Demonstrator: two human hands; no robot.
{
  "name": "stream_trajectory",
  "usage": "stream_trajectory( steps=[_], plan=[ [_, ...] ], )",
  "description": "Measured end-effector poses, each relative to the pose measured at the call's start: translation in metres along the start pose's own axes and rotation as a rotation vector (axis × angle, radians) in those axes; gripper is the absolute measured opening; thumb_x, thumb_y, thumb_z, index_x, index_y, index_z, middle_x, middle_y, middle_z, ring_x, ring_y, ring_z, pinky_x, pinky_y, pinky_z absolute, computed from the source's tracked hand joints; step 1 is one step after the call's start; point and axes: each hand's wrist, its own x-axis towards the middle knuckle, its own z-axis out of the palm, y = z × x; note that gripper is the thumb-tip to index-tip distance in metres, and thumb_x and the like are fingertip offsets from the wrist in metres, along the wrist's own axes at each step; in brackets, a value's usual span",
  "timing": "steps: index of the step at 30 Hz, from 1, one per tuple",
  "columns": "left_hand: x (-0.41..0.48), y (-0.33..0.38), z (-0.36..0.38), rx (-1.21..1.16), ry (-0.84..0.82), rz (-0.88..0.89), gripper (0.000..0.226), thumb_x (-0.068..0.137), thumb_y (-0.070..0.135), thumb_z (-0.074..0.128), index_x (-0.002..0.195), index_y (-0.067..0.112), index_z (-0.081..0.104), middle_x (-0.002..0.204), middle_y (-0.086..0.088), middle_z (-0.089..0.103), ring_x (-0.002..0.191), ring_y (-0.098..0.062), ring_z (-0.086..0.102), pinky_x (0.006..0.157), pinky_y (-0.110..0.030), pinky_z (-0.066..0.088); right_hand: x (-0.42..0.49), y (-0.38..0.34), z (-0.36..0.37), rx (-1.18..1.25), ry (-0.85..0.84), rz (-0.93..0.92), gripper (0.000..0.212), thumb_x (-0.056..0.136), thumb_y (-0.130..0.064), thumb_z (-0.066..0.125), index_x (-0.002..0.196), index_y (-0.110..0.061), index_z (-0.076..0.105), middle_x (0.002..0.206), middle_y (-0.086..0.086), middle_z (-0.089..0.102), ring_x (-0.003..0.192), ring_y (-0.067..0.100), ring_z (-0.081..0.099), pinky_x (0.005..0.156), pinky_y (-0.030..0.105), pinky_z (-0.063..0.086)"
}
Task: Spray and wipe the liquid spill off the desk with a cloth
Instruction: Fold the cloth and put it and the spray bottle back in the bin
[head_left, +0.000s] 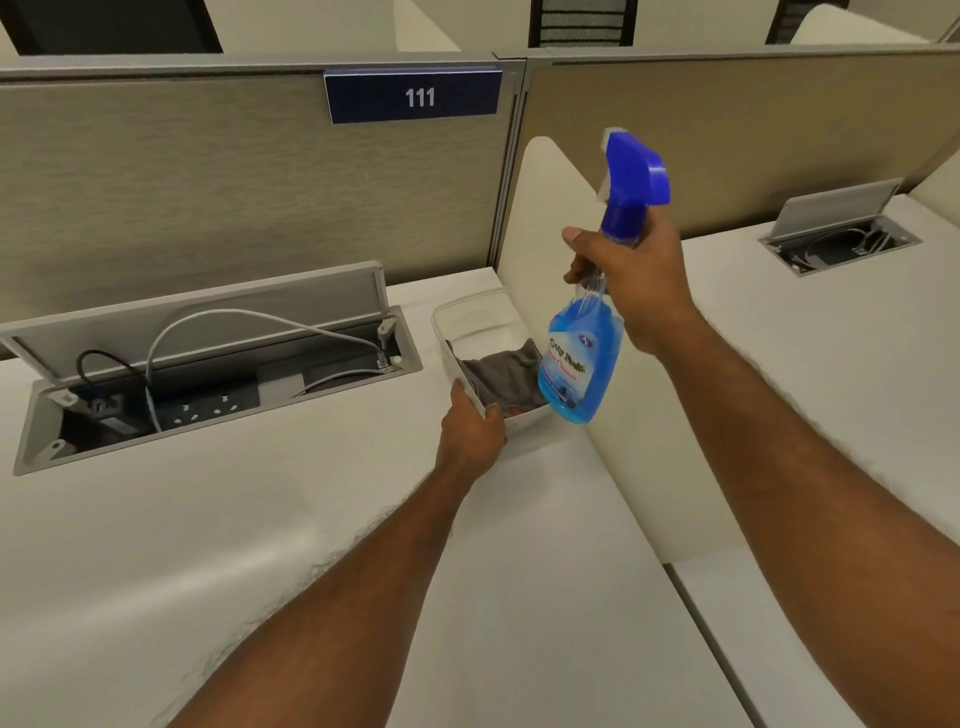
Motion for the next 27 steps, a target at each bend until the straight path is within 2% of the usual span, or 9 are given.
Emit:
stream_trajectory(
  steps=[3, 6, 10, 13, 16, 20, 24, 27],
  plan=[
    [-0.002, 0.001, 0.0, -0.011, 0.003, 0.002, 0.066, 0.103, 0.023, 0.048, 0.158, 0.017, 0.011, 0.152, -0.014, 0.044, 0.123, -0.037, 0.059, 0.103, -0.05, 0.051, 0.018, 0.001, 0.014, 0.001, -0.049, -0.03, 0.03, 0.089, -0.021, 0.071, 0.109, -0.031, 0.052, 0.081, -0.002, 0.066, 0.068, 0.009, 0.069, 0.065, 0.018, 0.055],
    [-0.002, 0.0, 0.001, -0.03, 0.005, -0.023, 0.067, 0.103, 0.024, 0.047, 0.158, 0.019, 0.009, 0.152, -0.013, 0.044, 0.123, -0.036, 0.06, 0.102, -0.049, 0.052, 0.034, 0.011, 0.034, 0.002, -0.087, -0.045, 0.036, 0.091, -0.02, 0.069, 0.122, -0.022, 0.053, 0.087, 0.003, 0.065, 0.074, 0.012, 0.068, 0.072, 0.021, 0.057],
    [-0.001, 0.003, 0.001, -0.05, 0.0, -0.051, 0.067, 0.103, 0.024, 0.048, 0.158, 0.021, 0.01, 0.153, -0.01, 0.044, 0.123, -0.035, 0.06, 0.102, -0.048, 0.053, 0.053, 0.029, 0.062, 0.015, -0.063, -0.065, 0.033, 0.09, -0.014, 0.068, 0.118, -0.019, 0.051, 0.08, -0.002, 0.064, 0.067, 0.007, 0.066, 0.067, 0.017, 0.056],
    [-0.002, 0.003, 0.001, -0.055, -0.004, -0.073, 0.068, 0.103, 0.026, 0.049, 0.158, 0.022, 0.01, 0.156, -0.008, 0.04, 0.125, -0.034, 0.059, 0.102, -0.048, 0.052, 0.068, 0.049, 0.078, -0.033, -0.097, -0.065, 0.036, 0.087, -0.006, 0.067, 0.119, -0.011, 0.049, 0.084, 0.003, 0.063, 0.068, 0.007, 0.066, 0.064, 0.017, 0.055],
    [-0.001, -0.001, 0.0, -0.052, 0.0, -0.074, 0.068, 0.103, 0.027, 0.049, 0.158, 0.023, 0.011, 0.157, -0.007, 0.037, 0.126, -0.033, 0.058, 0.101, -0.047, 0.053, 0.081, 0.066, 0.087, -0.086, -0.178, -0.056, 0.039, 0.086, -0.001, 0.066, 0.121, 0.002, 0.048, 0.091, 0.013, 0.062, 0.078, 0.016, 0.067, 0.072, 0.027, 0.059],
    [-0.002, -0.004, 0.003, -0.063, 0.017, -0.065, 0.066, 0.102, 0.028, 0.049, 0.158, 0.025, 0.012, 0.159, -0.006, 0.035, 0.129, -0.032, 0.056, 0.102, -0.046, 0.053, 0.096, 0.079, 0.093, -0.091, -0.251, -0.097, 0.024, 0.085, 0.002, 0.068, 0.106, 0.002, 0.057, 0.088, 0.016, 0.064, 0.078, 0.015, 0.07, 0.076, 0.028, 0.059],
    [-0.001, -0.005, 0.003, -0.087, 0.023, -0.062, 0.066, 0.102, 0.028, 0.049, 0.157, 0.026, 0.013, 0.158, -0.005, 0.036, 0.13, -0.03, 0.055, 0.103, -0.046, 0.052, 0.107, 0.086, 0.097, -0.065, -0.281, -0.15, 0.022, 0.079, 0.001, 0.07, 0.099, 0.0, 0.061, 0.088, 0.02, 0.065, 0.088, 0.039, 0.066, 0.086, 0.045, 0.057],
    [0.002, -0.007, 0.004, -0.06, 0.028, -0.06, 0.065, 0.102, 0.029, 0.049, 0.157, 0.027, 0.013, 0.158, -0.004, 0.038, 0.128, -0.029, 0.056, 0.103, -0.045, 0.052, 0.114, 0.092, 0.101, -0.074, -0.284, -0.19, 0.024, 0.079, 0.004, 0.068, 0.101, 0.006, 0.06, 0.089, 0.025, 0.064, 0.086, 0.031, 0.062, 0.087, 0.047, 0.056]
  ],
)
